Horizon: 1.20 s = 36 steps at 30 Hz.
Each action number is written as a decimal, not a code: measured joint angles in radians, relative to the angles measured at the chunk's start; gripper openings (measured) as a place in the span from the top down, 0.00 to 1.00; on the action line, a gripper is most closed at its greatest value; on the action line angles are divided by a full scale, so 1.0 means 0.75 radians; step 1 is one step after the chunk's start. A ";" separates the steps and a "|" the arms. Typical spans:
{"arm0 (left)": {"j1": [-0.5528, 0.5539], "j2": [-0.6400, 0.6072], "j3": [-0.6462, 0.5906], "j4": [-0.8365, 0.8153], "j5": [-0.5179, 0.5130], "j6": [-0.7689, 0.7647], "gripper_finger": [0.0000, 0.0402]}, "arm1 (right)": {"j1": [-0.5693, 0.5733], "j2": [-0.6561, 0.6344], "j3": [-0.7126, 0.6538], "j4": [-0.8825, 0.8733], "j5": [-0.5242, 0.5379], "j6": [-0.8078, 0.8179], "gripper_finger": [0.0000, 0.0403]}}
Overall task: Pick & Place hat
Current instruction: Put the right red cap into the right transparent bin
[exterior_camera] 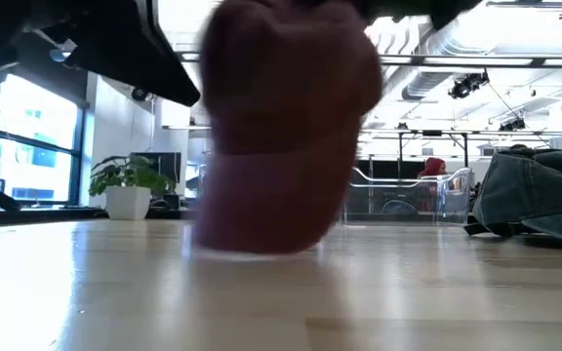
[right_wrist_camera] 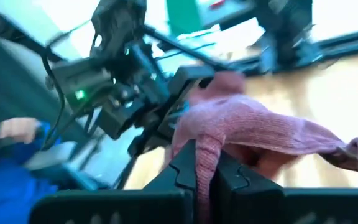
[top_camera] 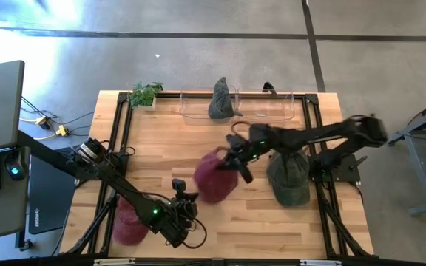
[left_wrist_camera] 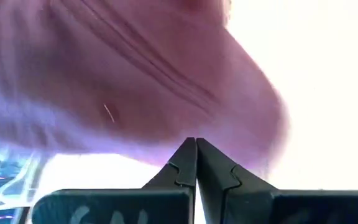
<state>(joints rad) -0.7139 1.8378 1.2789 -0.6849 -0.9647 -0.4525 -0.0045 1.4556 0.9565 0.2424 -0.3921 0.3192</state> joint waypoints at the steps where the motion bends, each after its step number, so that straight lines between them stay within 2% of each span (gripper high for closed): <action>1: 0.000 0.000 0.000 -0.005 -0.024 0.000 1.00 | 0.002 -0.055 0.000 -0.055 0.049 -0.027 0.97; 4: 0.000 0.000 0.000 -0.020 -0.083 -0.007 1.00 | 0.035 -0.182 0.000 -0.205 0.215 -0.137 0.99; 7: 0.000 0.000 0.000 -0.034 -0.164 -0.031 1.00 | 0.088 -0.213 0.000 -0.300 0.353 -0.163 0.98; 13: -0.001 0.000 0.000 -0.065 -0.351 0.006 1.00 | 0.126 -0.133 0.000 -0.378 0.329 -0.189 0.99; 17: -0.001 -0.012 0.000 -0.059 -0.409 0.176 0.96 | 0.126 -0.077 0.000 -0.383 0.283 -0.186 0.98; 20: 0.001 -0.016 0.001 -0.014 -0.392 0.334 0.86 | 0.126 -0.062 0.000 -0.381 0.275 -0.187 0.99; 24: 0.001 -0.016 0.001 0.082 -0.365 0.565 0.67 | 0.126 -0.066 0.000 -0.377 0.275 -0.185 0.98; 30: 0.074 -0.016 0.001 0.392 -0.196 0.886 0.40 | 0.126 -0.070 0.000 -0.377 0.271 -0.183 0.99; 33: 0.129 -0.016 0.001 0.582 -0.143 1.058 0.34 | 0.126 -0.070 0.000 -0.376 0.266 -0.182 0.99; 36: 0.191 -0.013 0.001 0.661 -0.114 1.162 0.32 | 0.127 -0.070 0.000 -0.376 0.238 -0.178 0.98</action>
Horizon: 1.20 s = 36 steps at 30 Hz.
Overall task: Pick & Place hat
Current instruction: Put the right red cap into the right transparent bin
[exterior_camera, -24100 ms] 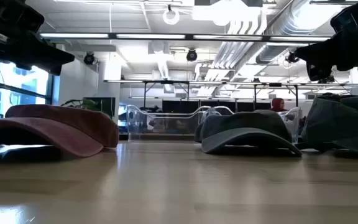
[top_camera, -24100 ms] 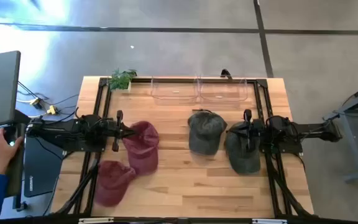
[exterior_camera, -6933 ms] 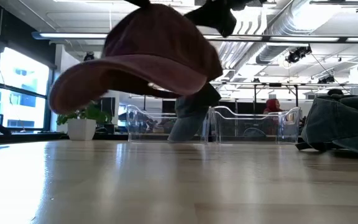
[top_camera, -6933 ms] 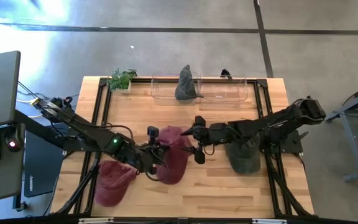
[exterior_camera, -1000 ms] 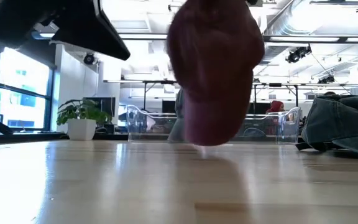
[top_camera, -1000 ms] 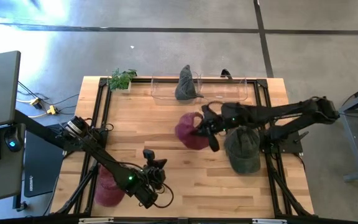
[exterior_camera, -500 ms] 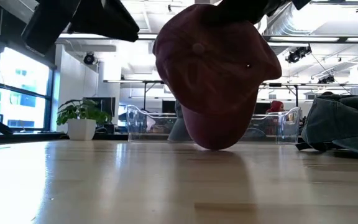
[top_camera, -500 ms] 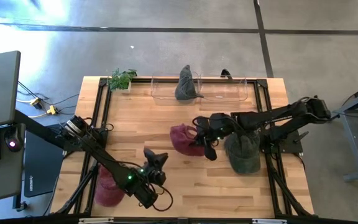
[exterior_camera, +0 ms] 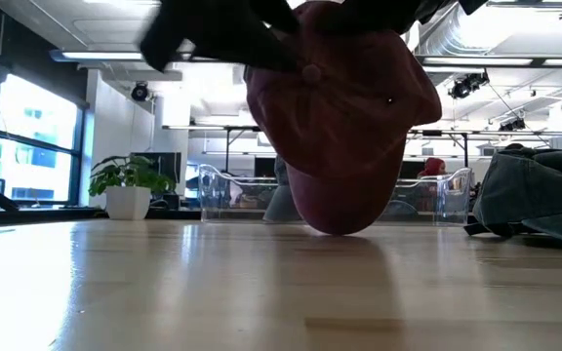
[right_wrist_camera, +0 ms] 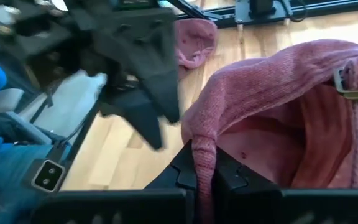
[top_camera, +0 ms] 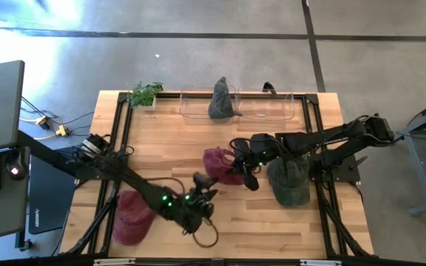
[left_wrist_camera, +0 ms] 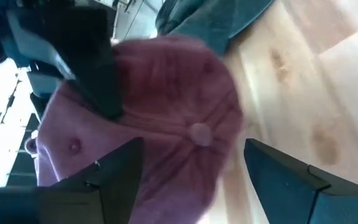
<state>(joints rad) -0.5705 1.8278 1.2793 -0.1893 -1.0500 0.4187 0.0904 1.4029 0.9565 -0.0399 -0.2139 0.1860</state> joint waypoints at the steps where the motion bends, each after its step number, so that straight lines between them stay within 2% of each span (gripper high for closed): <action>1: 0.021 0.004 0.000 0.001 0.001 0.006 0.32 | 0.002 0.000 0.000 0.000 -0.012 0.002 0.98; 11: 0.100 0.094 -0.001 -0.011 0.041 0.005 0.32 | 0.026 0.000 0.000 0.000 -0.115 0.020 0.97; 14: 0.100 0.099 -0.001 0.008 0.086 0.002 0.36 | 0.042 0.000 0.000 0.001 -0.119 0.020 0.98; 17: 0.107 0.099 -0.001 0.038 0.134 -0.005 0.44 | 0.054 0.000 0.000 0.003 -0.120 0.016 0.99; 28: 0.106 0.099 -0.001 0.157 0.131 -0.001 0.78 | 0.064 -0.001 -0.001 0.006 -0.143 0.019 0.97; 32: 0.096 0.099 -0.001 0.172 0.129 -0.001 0.95 | 0.064 -0.001 -0.001 0.004 -0.143 0.019 0.99; 36: 0.063 0.099 0.000 0.169 0.127 -0.005 0.97 | 0.064 -0.001 -0.001 0.000 -0.116 0.032 0.98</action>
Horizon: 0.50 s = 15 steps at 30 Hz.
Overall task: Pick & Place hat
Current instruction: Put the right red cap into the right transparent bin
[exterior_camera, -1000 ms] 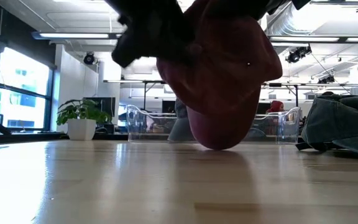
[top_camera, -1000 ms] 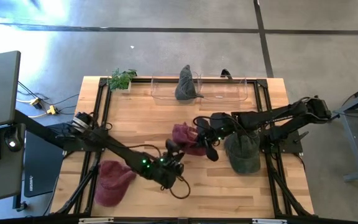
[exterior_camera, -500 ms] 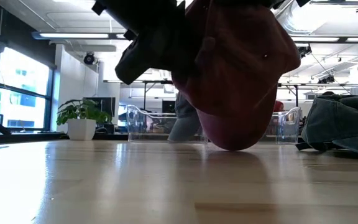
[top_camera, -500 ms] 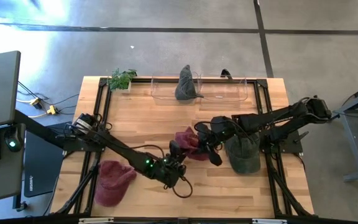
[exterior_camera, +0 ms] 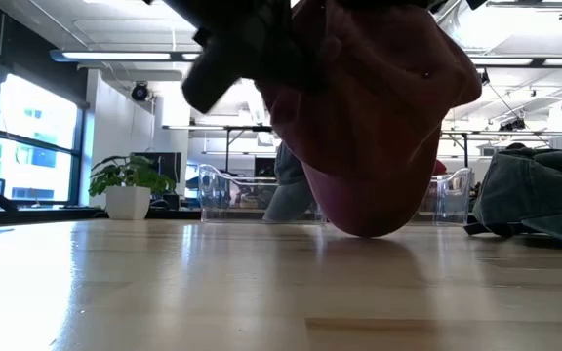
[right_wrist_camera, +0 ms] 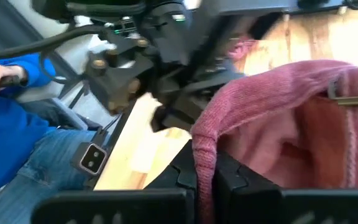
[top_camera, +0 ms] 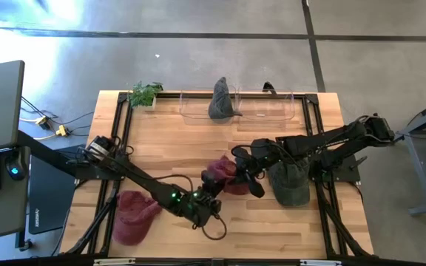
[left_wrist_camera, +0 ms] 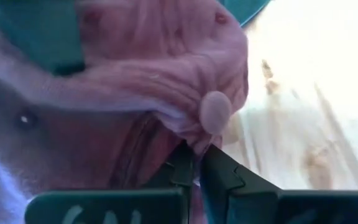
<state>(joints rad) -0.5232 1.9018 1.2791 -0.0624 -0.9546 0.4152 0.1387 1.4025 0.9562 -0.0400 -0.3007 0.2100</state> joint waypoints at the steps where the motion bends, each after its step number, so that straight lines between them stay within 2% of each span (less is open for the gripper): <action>1: -0.010 0.000 0.000 -0.005 0.000 -0.001 0.97 | 0.000 0.000 0.000 -0.001 0.009 0.011 0.96; 6: -0.069 0.000 0.000 -0.020 0.000 -0.034 0.99 | -0.006 -0.016 0.000 -0.089 0.063 0.025 0.82; 8: -0.088 -0.001 0.000 -0.020 0.000 -0.042 0.99 | -0.009 -0.048 0.000 -0.175 0.196 0.043 0.75; 11: -0.100 -0.017 0.000 -0.025 0.006 -0.074 0.99 | 0.008 -0.105 0.030 -0.372 0.502 0.068 0.65; 13: -0.097 -0.019 0.005 -0.039 0.026 -0.115 0.99 | 0.064 -0.141 0.058 -0.458 0.682 0.055 0.61; 15: -0.079 -0.019 0.007 -0.092 0.038 -0.149 0.99 | 0.152 -0.161 0.084 -0.499 0.780 0.009 0.57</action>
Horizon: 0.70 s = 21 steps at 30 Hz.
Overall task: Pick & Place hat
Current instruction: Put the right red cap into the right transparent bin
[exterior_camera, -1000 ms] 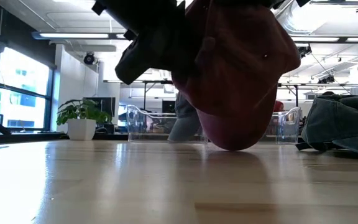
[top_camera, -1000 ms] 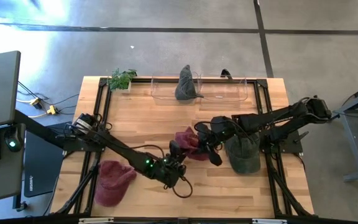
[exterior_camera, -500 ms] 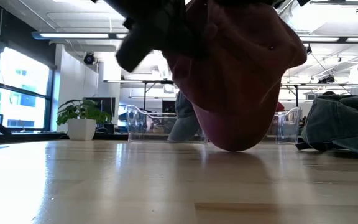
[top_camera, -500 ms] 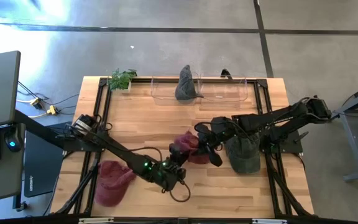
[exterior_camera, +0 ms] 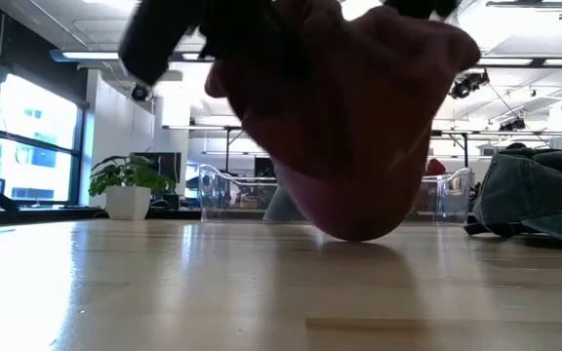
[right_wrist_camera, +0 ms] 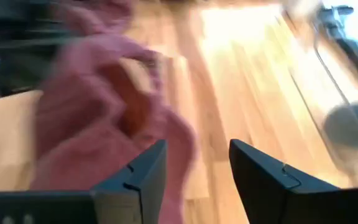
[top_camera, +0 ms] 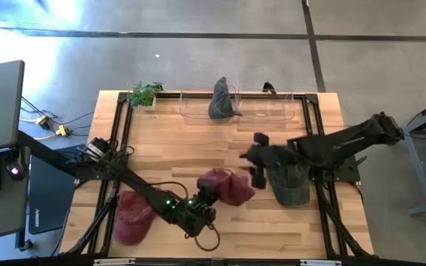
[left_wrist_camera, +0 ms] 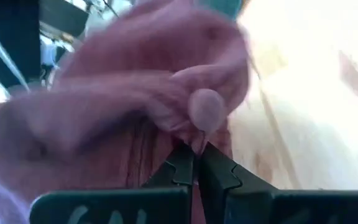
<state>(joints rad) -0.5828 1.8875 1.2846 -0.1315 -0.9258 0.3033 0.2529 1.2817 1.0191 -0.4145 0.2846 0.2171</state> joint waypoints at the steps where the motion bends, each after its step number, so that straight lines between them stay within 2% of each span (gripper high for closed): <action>1: 0.003 0.000 0.008 -0.035 0.001 -0.021 0.99 | 0.050 -0.001 0.008 -0.001 0.040 -0.026 0.57; 5: 0.024 0.000 0.075 -0.157 0.031 -0.100 0.99 | 0.238 0.026 0.012 0.083 0.117 -0.158 0.56; 10: 0.035 0.000 0.134 -0.223 0.053 -0.157 0.99 | 0.393 0.115 0.013 0.258 0.009 -0.189 0.52; 13: 0.035 0.000 0.151 -0.245 0.060 -0.167 0.99 | 0.450 0.183 0.013 0.314 0.029 -0.186 0.45; 16: 0.035 0.000 0.176 -0.256 0.043 -0.179 0.99 | 0.497 0.268 0.013 0.352 0.207 -0.184 0.39; 21: 0.035 0.000 0.212 -0.328 0.025 -0.217 0.99 | 0.538 0.424 0.013 0.359 0.489 -0.162 0.38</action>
<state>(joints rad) -0.5564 1.8874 1.4437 -0.3777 -0.9070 0.1406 0.6566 1.5993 1.0290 -0.1454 0.6516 0.0954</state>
